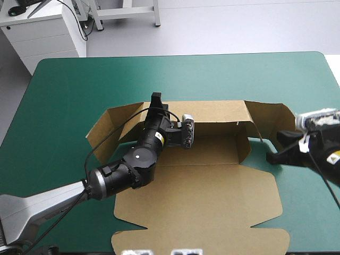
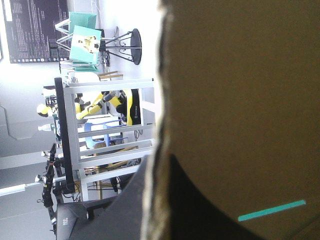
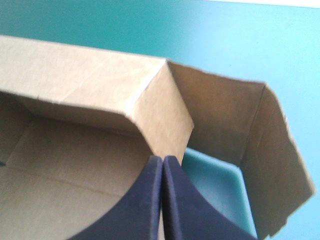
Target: Fold the box
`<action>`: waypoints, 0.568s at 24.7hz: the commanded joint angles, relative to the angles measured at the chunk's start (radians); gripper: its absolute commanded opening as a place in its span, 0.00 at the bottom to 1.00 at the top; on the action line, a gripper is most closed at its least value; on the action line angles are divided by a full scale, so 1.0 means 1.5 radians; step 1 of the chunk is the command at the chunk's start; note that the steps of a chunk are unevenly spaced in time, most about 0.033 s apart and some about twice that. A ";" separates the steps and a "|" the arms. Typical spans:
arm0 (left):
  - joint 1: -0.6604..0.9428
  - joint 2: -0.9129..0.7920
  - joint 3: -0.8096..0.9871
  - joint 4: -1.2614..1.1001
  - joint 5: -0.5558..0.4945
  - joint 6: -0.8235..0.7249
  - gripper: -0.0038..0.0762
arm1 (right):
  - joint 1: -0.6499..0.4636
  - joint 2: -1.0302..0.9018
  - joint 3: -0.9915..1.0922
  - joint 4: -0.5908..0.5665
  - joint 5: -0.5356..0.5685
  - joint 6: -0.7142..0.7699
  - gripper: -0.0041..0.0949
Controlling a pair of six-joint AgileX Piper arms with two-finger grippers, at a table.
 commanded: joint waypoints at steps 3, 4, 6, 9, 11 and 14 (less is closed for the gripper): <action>0.000 -0.031 -0.017 0.039 0.014 -0.011 0.04 | 0.000 0.122 -0.137 0.016 -0.057 -0.002 0.02; 0.000 -0.031 -0.017 0.039 0.014 -0.011 0.04 | 0.000 0.148 -0.159 0.014 -0.047 -0.002 0.02; 0.000 -0.031 -0.017 0.039 0.014 -0.019 0.04 | 0.000 0.193 -0.196 0.014 -0.020 0.008 0.03; 0.000 -0.031 -0.017 0.039 0.015 -0.022 0.04 | 0.000 0.286 -0.268 0.014 0.009 0.034 0.03; 0.000 -0.031 -0.017 0.035 0.019 -0.014 0.04 | 0.000 0.344 -0.307 0.013 0.024 0.049 0.03; 0.000 -0.031 -0.016 0.035 0.033 -0.023 0.04 | 0.000 0.400 -0.336 0.005 0.036 0.057 0.03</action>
